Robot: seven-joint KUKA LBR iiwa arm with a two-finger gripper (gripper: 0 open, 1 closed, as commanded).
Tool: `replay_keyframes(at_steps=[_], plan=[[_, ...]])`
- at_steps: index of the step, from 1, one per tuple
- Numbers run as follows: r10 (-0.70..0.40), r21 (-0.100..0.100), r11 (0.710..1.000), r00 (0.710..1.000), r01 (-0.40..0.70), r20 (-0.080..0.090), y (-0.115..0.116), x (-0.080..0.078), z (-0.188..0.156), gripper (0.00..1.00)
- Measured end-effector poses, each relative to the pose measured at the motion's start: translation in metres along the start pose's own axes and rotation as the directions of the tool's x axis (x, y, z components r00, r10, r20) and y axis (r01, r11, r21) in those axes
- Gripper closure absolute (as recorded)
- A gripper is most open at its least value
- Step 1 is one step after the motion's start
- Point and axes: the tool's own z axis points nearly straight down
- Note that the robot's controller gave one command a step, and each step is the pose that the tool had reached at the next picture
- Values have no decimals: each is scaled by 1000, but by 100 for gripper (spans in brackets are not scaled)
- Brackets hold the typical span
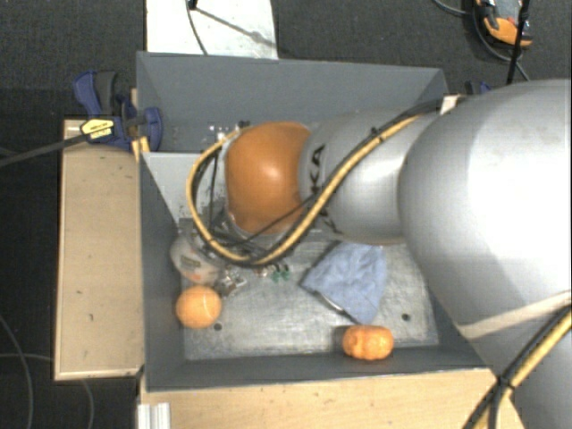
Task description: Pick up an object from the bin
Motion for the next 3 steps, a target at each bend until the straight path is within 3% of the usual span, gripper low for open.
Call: replay_keyframes(at_steps=[2, 3], plan=[[-5, 3, 1000, 1000, 5, -12, -1, 4, -14, 100], [-4, 4, 1000, 1000, 4, -4, -1, 2, -31, 100]])
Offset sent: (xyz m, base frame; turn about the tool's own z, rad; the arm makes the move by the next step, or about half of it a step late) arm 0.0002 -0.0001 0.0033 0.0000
